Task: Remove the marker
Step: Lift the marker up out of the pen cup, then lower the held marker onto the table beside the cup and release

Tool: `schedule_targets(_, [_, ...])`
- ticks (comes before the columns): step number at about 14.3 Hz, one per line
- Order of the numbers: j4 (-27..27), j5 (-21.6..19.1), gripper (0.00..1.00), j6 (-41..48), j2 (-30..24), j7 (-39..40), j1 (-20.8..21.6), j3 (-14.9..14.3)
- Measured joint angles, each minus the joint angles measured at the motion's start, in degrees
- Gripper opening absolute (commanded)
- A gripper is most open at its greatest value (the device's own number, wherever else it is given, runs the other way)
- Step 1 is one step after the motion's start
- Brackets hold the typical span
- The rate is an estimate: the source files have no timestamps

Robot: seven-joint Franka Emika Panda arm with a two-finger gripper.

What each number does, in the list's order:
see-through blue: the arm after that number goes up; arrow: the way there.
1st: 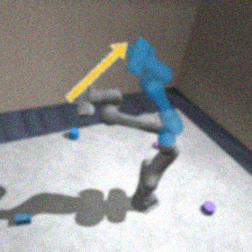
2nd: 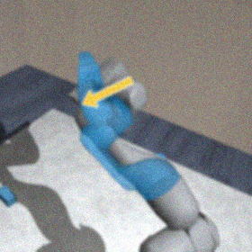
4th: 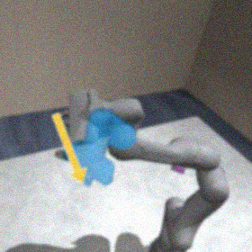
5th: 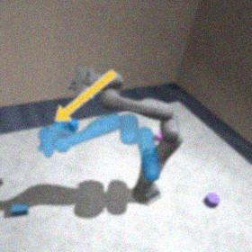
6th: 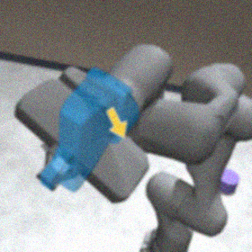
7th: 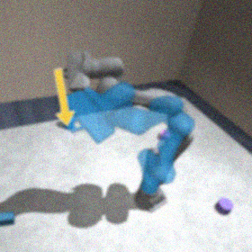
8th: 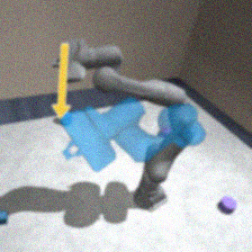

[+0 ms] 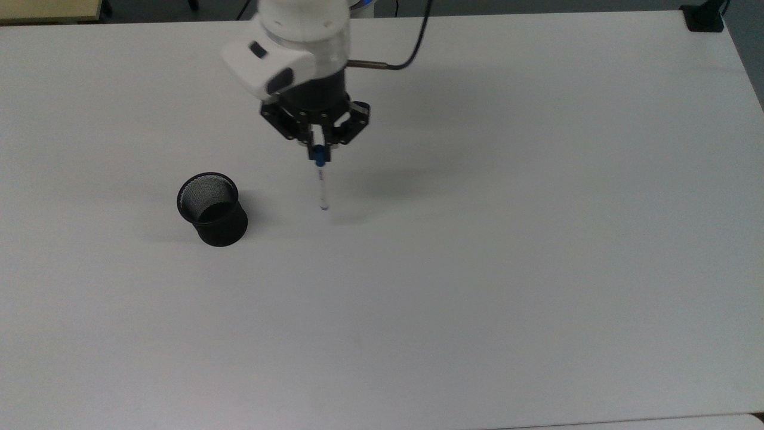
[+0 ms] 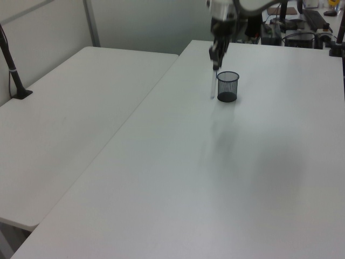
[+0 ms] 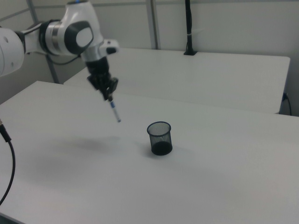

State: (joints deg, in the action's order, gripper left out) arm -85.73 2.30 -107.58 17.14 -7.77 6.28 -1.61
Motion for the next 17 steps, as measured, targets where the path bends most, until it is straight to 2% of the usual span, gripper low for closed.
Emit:
schedule_targets(2, [-2.2, 0.0, 0.19, 1.5, 3.3, -2.1, 3.0, 0.5])
schedule_targets(5, [-2.5, -1.4, 0.18, 1.6, 6.4, -2.7, 3.4, 0.4])
schedule_targets(11, [-2.2, -4.4, 0.06, 7.2, 6.3, -2.7, 3.3, 0.4])
schedule_targets(17, [-2.1, -7.8, 0.05, 16.2, 6.5, -2.6, 3.4, 0.6])
